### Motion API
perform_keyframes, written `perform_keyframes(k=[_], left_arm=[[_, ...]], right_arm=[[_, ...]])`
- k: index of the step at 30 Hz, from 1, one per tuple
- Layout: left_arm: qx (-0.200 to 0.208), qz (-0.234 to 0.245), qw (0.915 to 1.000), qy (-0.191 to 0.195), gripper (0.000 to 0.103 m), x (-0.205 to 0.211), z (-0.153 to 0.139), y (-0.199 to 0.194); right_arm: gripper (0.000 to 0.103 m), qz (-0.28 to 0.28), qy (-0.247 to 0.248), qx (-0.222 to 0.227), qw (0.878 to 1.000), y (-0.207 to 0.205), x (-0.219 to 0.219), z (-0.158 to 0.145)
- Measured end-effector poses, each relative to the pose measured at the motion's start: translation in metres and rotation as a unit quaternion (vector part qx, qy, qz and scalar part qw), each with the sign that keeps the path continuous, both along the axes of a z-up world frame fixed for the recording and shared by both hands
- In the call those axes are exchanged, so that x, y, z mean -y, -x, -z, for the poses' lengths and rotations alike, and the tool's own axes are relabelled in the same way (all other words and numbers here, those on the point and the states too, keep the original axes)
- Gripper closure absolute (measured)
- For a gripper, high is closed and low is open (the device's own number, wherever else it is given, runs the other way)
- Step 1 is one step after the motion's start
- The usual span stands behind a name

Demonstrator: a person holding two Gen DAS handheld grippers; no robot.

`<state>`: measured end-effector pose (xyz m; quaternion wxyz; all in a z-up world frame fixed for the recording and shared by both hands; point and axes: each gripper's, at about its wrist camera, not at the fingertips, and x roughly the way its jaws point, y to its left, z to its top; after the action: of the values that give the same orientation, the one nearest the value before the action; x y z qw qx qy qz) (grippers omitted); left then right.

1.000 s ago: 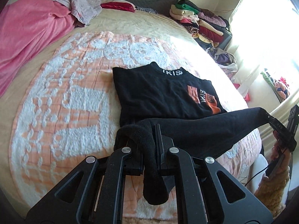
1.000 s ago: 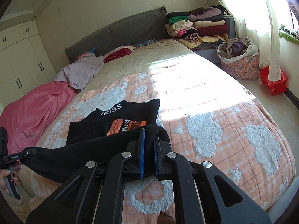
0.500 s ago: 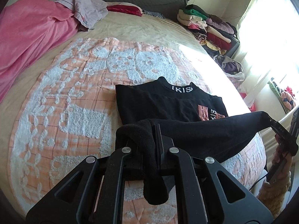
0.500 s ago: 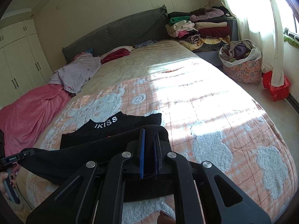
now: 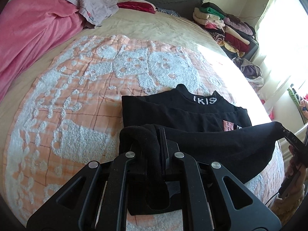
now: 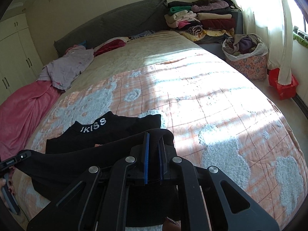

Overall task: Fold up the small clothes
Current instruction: 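Lift the hem with both grippers and fold it toward the collar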

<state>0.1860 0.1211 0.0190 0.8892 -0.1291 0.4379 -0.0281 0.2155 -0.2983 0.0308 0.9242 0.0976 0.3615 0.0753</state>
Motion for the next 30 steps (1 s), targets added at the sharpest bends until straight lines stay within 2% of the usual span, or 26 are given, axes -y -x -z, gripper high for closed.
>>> perform_keyframes(k=[4, 5, 6, 8, 9, 10, 11, 12, 18, 20, 22, 23, 24, 30], left_arm=[[-0.004, -0.009, 0.9999, -0.008, 0.097, -0.001, 0.010, -0.008], [-0.003, -0.009, 0.9999, -0.007, 0.096, -0.002, 0.011, -0.008], [0.000, -0.013, 0.9999, -0.009, 0.088, -0.002, 0.011, -0.008], [0.009, -0.013, 0.9998, -0.016, 0.081, -0.001, 0.009, -0.003], [0.014, -0.011, 0.9997, -0.017, 0.078, -0.001, 0.007, 0.000], [0.018, -0.012, 0.9995, -0.022, 0.075, 0.001, 0.004, 0.003], [0.025, -0.015, 0.9991, -0.032, 0.064, 0.002, 0.001, 0.006], [0.036, -0.018, 0.9981, -0.045, 0.063, 0.003, -0.004, 0.012], [0.078, -0.019, 0.9955, -0.051, 0.063, 0.006, -0.029, 0.044], [0.069, 0.000, 0.9964, -0.049, 0.066, 0.013, -0.027, 0.049], [0.052, 0.026, 0.9965, -0.061, 0.078, 0.026, -0.019, 0.053], [0.045, 0.036, 0.9962, -0.065, 0.085, 0.032, -0.015, 0.054], [0.036, 0.049, 0.9958, -0.069, 0.086, 0.039, -0.007, 0.056], [-0.007, 0.063, 0.9929, -0.100, 0.086, 0.064, 0.031, 0.039]], right_arm=[[0.091, 0.005, 0.012, -0.005, 1.000, -0.008, -0.005, 0.009], [0.085, 0.006, 0.016, -0.006, 1.000, -0.009, -0.006, 0.011], [0.072, 0.009, 0.019, -0.006, 1.000, -0.009, -0.005, 0.012], [0.064, 0.012, 0.022, -0.005, 1.000, -0.005, -0.004, 0.013], [0.055, 0.014, 0.021, -0.002, 1.000, -0.003, -0.003, 0.013], [0.054, 0.017, 0.022, 0.004, 1.000, 0.001, -0.002, 0.013], [0.054, 0.016, 0.025, 0.006, 1.000, 0.005, -0.002, 0.012], [0.054, 0.012, 0.028, 0.009, 0.999, 0.009, -0.003, 0.012], [0.054, -0.020, 0.049, 0.015, 0.998, 0.036, -0.015, 0.016], [0.061, -0.042, 0.059, 0.011, 0.997, 0.044, -0.023, 0.020], [0.076, -0.066, 0.069, 0.001, 0.995, 0.050, -0.033, 0.025], [0.077, -0.076, 0.073, -0.003, 0.994, 0.053, -0.038, 0.028], [0.080, -0.088, 0.074, -0.008, 0.993, 0.056, -0.042, 0.031], [0.082, -0.106, 0.086, -0.031, 0.990, 0.056, -0.055, 0.049]])
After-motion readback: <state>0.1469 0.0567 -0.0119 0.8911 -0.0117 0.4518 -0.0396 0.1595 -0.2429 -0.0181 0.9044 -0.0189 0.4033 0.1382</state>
